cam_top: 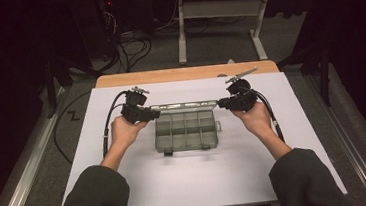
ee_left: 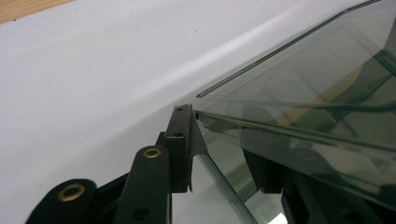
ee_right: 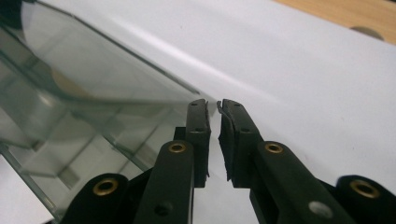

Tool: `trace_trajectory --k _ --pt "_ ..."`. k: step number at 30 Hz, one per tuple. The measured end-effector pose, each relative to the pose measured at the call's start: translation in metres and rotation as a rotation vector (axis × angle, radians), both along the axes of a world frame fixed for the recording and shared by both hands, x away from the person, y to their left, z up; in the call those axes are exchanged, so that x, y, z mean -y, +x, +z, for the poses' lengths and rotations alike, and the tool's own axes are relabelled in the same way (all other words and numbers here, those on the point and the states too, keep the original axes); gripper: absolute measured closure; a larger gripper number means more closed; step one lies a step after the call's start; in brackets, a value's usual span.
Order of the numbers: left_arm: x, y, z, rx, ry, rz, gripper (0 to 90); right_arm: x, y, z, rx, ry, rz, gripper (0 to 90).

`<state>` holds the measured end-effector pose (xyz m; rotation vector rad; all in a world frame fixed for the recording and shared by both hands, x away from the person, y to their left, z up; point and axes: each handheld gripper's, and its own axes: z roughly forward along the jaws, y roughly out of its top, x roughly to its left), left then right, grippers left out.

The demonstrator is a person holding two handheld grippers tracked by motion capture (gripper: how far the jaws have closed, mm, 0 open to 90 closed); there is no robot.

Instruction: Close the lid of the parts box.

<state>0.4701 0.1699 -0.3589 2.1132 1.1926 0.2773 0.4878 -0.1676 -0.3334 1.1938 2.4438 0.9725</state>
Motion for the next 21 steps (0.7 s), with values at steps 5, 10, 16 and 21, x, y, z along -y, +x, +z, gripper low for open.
trace_trajectory --k 5,10,16,21 --pt "-0.003 -0.008 -0.002 -0.013 0.039 -0.022 66.3 -0.005 -0.002 0.009 0.018 0.025 0.012 83.8" --pt "-0.01 -0.017 -0.006 -0.035 0.075 -0.029 66.9 -0.004 -0.004 0.009 0.004 0.042 0.031 83.7" --pt "-0.028 -0.024 0.003 0.001 0.011 0.043 67.8 -0.004 -0.008 0.008 -0.009 0.021 0.067 83.8" --pt "-0.028 -0.038 0.016 0.081 -0.083 0.037 69.5 -0.005 -0.017 0.0 -0.018 -0.005 0.099 83.8"
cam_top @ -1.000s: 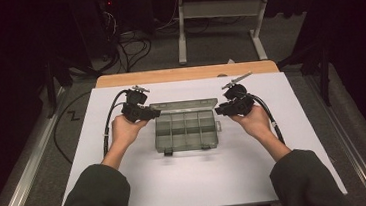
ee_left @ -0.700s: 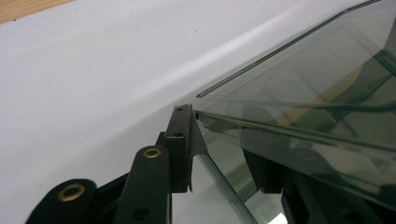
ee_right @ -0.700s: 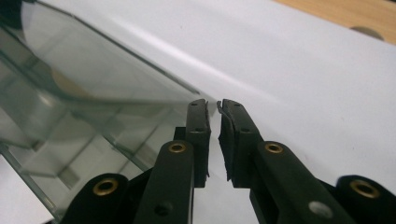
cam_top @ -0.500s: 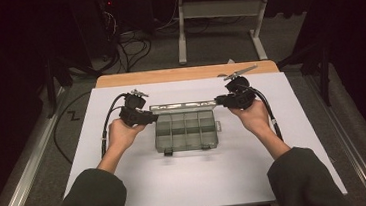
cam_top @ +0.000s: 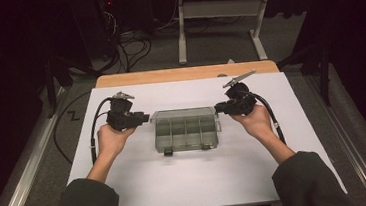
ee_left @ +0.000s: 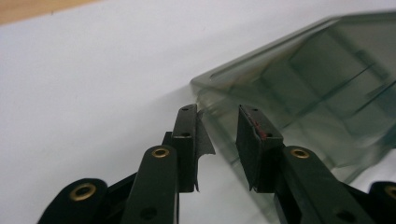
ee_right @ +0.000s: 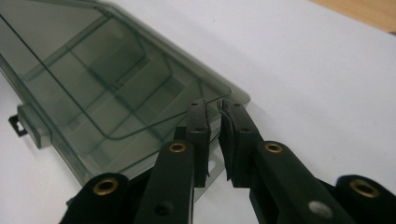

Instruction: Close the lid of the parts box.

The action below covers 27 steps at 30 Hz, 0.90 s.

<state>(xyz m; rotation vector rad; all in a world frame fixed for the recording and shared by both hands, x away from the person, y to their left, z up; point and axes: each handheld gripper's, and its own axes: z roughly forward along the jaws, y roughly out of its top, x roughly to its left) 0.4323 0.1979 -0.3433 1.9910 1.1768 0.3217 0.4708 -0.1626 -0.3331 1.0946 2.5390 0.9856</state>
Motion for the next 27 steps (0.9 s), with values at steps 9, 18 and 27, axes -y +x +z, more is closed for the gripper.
trace_trajectory --k 9,18,27 --pt "0.026 -0.027 -0.015 0.028 0.012 -0.101 72.5 -0.004 -0.024 -0.021 0.019 -0.046 0.047 83.7" --pt "0.038 -0.04 -0.043 0.018 0.093 -0.111 73.6 -0.014 -0.037 -0.04 0.031 -0.07 0.094 82.7" --pt "0.043 -0.052 -0.044 0.052 0.107 -0.122 69.7 -0.016 -0.046 -0.043 0.081 -0.068 0.089 79.0"
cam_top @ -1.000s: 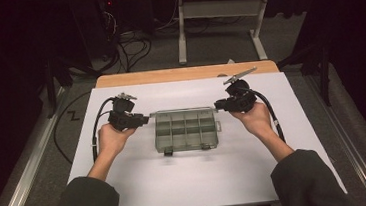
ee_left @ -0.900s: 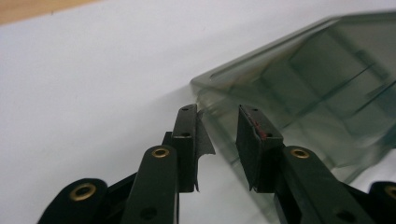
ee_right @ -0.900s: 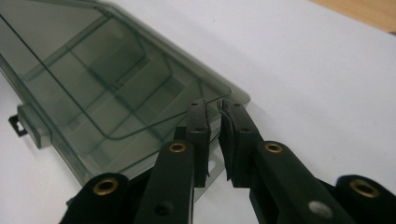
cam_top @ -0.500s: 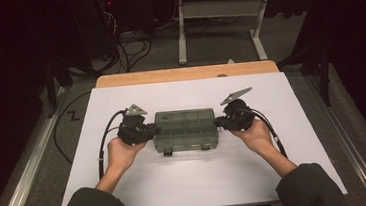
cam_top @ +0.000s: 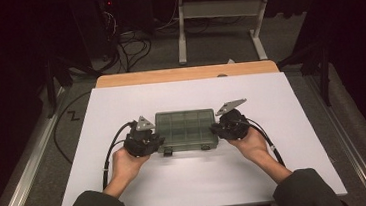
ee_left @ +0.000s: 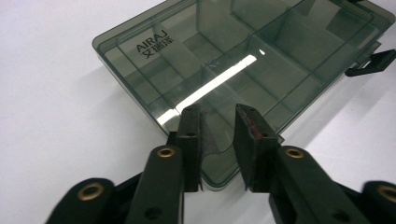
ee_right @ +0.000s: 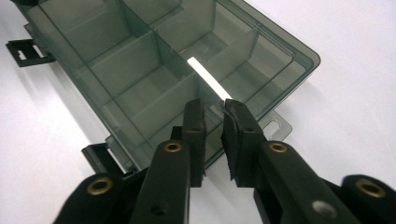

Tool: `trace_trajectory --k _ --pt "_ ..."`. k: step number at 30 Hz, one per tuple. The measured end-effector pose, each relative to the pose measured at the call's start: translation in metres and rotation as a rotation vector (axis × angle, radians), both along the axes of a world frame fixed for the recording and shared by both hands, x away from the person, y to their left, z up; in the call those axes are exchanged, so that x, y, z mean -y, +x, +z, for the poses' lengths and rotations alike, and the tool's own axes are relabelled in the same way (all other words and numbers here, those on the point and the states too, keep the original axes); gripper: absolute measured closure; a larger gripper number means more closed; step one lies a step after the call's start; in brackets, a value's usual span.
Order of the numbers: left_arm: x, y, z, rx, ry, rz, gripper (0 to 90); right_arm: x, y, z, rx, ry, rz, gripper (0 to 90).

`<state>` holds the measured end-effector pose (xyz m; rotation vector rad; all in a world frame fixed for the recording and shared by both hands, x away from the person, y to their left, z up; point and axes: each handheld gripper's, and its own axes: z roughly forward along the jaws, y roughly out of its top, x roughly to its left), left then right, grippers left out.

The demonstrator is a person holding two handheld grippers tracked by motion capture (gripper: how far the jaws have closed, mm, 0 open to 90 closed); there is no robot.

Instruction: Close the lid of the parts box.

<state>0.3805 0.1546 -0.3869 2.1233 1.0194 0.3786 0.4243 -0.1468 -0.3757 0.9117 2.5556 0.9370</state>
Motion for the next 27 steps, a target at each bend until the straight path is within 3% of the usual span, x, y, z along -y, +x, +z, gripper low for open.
trace_trajectory --k 3,7,10,13,15,18,21,23,25,27 --pt "-0.004 -0.005 0.006 0.018 -0.051 -0.001 64.3 0.009 -0.006 0.005 0.02 0.061 0.008 72.2" --pt "-0.016 -0.023 0.018 0.073 -0.114 0.011 53.7 0.033 -0.024 0.017 0.059 0.162 -0.015 61.0" --pt "-0.029 -0.041 0.017 0.127 -0.164 0.047 48.6 0.059 -0.043 0.017 0.108 0.197 -0.034 52.8" --pt "-0.042 -0.057 0.009 0.14 -0.222 0.086 45.7 0.085 -0.064 0.009 0.183 0.216 -0.055 44.1" --pt "-0.049 -0.066 0.004 0.151 -0.228 0.105 43.1 0.101 -0.077 0.003 0.214 0.236 -0.084 39.6" --pt "-0.055 -0.079 -0.003 0.168 -0.232 0.126 40.3 0.12 -0.092 -0.009 0.216 0.263 -0.126 34.4" --pt "-0.056 -0.085 -0.01 0.162 -0.233 0.134 39.5 0.137 -0.099 -0.02 0.22 0.331 -0.183 32.7" --pt "-0.055 -0.086 -0.011 0.172 -0.23 0.131 39.1 0.142 -0.102 -0.022 0.217 0.361 -0.209 32.1" --pt "-0.054 -0.087 -0.012 0.186 -0.226 0.132 38.5 0.142 -0.102 -0.021 0.258 0.361 -0.207 31.6" --pt "-0.053 -0.087 -0.012 0.193 -0.221 0.136 38.2 0.141 -0.103 -0.021 0.27 0.357 -0.202 31.6"
